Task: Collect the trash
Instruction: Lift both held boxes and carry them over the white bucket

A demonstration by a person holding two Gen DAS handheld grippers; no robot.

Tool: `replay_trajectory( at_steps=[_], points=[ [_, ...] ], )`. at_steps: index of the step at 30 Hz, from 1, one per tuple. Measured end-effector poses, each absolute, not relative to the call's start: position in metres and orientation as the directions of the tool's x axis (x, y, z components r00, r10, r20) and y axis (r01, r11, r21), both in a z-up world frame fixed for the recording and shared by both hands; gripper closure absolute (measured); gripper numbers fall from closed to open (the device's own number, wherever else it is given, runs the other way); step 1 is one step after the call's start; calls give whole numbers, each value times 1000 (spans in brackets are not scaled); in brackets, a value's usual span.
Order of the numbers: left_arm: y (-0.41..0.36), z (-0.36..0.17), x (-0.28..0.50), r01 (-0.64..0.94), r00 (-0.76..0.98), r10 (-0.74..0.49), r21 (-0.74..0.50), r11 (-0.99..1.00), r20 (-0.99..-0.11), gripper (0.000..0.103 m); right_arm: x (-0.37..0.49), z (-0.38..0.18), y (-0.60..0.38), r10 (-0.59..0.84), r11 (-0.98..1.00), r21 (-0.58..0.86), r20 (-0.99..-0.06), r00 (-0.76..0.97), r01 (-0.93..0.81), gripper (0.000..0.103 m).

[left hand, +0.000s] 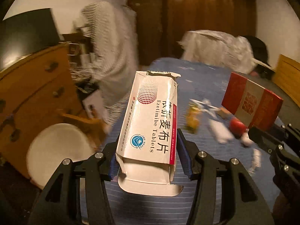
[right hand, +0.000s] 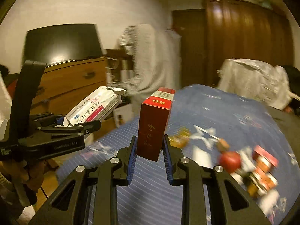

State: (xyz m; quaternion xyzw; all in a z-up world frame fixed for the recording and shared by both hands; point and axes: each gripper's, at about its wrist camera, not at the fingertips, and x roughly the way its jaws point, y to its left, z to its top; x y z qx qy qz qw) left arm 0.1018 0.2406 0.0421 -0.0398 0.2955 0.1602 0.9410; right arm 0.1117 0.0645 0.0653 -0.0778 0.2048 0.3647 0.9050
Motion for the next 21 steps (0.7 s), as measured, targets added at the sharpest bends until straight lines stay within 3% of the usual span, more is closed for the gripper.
replay_trajectory(
  at_steps=[11, 21],
  points=[
    [355, 44, 67, -573, 657, 513, 77, 816, -553, 53, 121, 85, 253, 735, 532, 5, -498, 459, -847, 75],
    [429, 29, 51, -684, 537, 603, 115, 720, -590, 52, 126, 81, 382, 754, 413, 21, -569, 329, -911, 75]
  ],
)
